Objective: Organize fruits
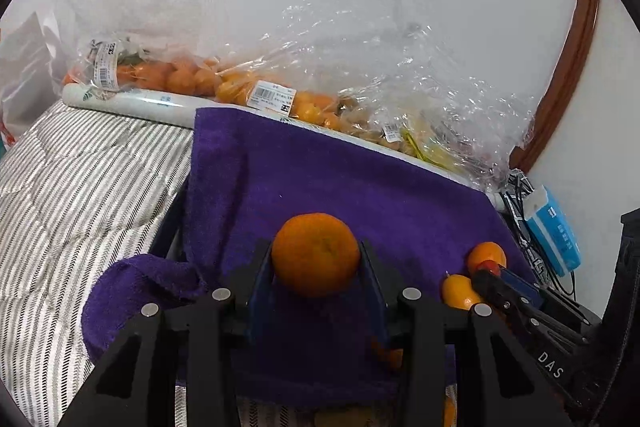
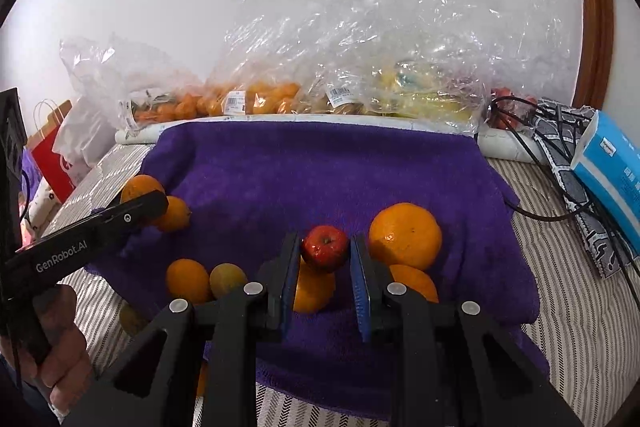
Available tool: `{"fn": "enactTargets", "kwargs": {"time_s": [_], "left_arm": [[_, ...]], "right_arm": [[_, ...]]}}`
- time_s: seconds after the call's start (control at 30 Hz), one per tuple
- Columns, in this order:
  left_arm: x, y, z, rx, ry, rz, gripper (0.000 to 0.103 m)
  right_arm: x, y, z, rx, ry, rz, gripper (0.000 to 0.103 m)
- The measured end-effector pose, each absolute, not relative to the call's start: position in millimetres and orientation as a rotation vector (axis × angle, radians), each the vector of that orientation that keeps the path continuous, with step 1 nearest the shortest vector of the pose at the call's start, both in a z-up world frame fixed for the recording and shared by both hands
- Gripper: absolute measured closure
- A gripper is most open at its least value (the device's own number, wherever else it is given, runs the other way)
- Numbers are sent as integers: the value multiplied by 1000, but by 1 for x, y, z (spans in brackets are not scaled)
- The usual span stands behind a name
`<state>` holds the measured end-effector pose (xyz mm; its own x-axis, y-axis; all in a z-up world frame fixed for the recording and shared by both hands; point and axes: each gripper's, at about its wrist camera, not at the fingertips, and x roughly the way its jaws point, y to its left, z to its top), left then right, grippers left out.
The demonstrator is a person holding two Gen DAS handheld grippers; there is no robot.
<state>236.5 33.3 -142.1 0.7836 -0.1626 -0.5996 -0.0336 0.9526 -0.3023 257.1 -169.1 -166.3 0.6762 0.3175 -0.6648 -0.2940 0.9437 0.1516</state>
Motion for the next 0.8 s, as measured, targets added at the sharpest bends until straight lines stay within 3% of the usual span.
{"fn": "enactTargets", "kwargs": {"time_s": [0.2,0.33,0.57,0.8], "left_arm": [[235,30,-142,-284,666,-73,63],[235,25,-141,-261,663,-91,53],[230,20,-135,-222,626,-91,42],[228,21,-132,-212,609,-69,36]], "right_arm": [[254,-171,-162,34,741,332,74],[247,-172,-156,26,697,327,53],[242,-183,-148,79,659,318,44],[224,-181,-133,58,587,328,44]]}}
